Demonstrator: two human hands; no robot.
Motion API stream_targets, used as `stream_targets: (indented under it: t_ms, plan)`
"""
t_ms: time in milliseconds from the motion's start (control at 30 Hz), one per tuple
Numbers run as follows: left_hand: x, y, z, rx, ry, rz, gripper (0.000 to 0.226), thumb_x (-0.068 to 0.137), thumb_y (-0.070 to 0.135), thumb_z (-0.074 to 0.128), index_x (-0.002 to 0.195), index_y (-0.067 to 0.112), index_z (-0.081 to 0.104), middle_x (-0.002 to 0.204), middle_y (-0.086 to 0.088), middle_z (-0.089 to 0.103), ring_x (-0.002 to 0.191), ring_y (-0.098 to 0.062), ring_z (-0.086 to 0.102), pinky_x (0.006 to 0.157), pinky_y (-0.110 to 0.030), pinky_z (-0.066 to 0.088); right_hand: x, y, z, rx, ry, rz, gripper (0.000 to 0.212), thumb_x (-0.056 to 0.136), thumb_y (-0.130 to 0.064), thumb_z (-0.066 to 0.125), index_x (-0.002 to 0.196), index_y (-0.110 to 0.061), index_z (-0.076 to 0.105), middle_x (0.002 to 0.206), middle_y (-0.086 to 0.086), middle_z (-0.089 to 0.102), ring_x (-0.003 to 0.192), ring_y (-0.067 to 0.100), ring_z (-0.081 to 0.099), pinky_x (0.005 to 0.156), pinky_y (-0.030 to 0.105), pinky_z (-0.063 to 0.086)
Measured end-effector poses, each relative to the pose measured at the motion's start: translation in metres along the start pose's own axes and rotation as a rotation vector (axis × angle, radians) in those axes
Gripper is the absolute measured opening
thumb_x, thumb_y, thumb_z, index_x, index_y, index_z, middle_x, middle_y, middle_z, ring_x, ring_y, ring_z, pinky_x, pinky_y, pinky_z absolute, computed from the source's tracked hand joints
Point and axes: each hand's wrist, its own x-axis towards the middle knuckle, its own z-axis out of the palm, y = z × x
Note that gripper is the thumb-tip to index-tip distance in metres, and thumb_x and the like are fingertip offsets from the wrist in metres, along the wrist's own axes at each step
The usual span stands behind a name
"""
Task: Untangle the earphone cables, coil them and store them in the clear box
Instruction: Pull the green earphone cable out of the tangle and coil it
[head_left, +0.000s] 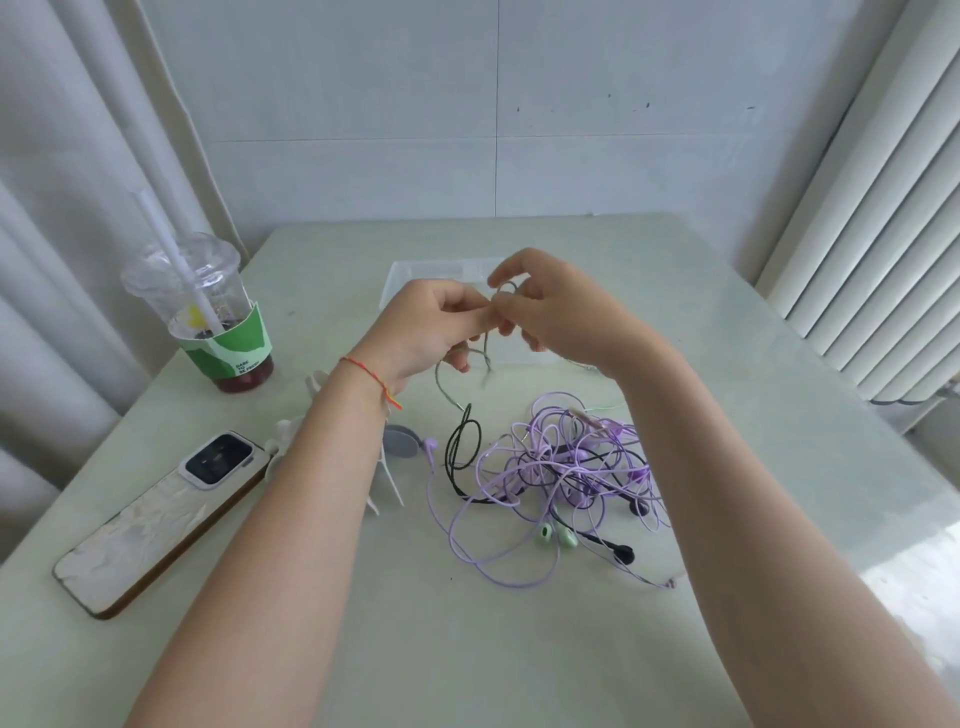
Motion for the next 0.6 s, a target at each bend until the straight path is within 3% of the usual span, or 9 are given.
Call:
stream_targets:
  t_ms: [67,167,333,467,600]
  plan:
    - [0.001,-0.003,0.000,0.009,0.032,-0.024,0.013,0.085,0.015,0.073,0.079,0.007,0.065,0.063,-0.001,0.058,0.050,-0.014,0.057,0.056,-0.025,0.052,0.002,0.002,-0.003,-0.036,0.050,0.011,0.016,0.089,-0.024,0.060,0.104,-0.019,0.061,0.072,0.000,0.065,0.044,0.000,0.046,0.043,0.014,0.034]
    - [0.004,-0.008,-0.002,0.062,0.113,-0.021,0.013,0.081,0.015,0.076,0.076,0.012,0.065,0.070,-0.002,0.061,0.066,-0.013,0.058,0.068,-0.030,0.053,0.003,0.005,-0.009,-0.079,0.093,0.027,0.014,0.086,-0.026,0.066,0.095,-0.016,0.066,0.069,-0.003,0.056,0.047,0.004,0.043,0.046,0.017,0.032]
    - [0.005,-0.007,-0.005,0.085,0.151,0.017,0.022,0.075,0.016,0.082,0.070,0.018,0.060,0.067,0.005,0.058,0.056,-0.001,0.051,0.059,-0.013,0.041,0.004,0.008,-0.014,-0.039,0.155,0.029,0.010,0.088,-0.026,0.066,0.085,-0.017,0.068,0.055,-0.008,0.044,0.036,0.001,0.039,0.041,0.015,0.027]
    - [0.003,-0.006,-0.005,0.026,0.098,0.036,0.020,0.075,0.012,0.081,0.073,0.015,0.062,0.073,0.000,0.070,0.068,-0.010,0.063,0.075,-0.021,0.049,0.001,0.007,-0.014,0.037,0.186,-0.003,0.005,0.087,-0.021,0.066,0.087,-0.018,0.070,0.041,-0.012,0.037,0.033,0.005,0.034,0.036,0.012,0.024]
    - [0.002,-0.007,-0.007,0.058,0.006,0.049,0.013,0.080,0.006,0.075,0.078,0.010,0.063,0.064,-0.001,0.070,0.060,-0.013,0.062,0.066,-0.018,0.049,0.005,0.007,-0.019,0.159,0.462,-0.009,0.003,0.084,-0.020,0.066,0.081,-0.022,0.067,0.039,-0.012,0.037,0.038,0.005,0.033,0.045,0.020,0.028]
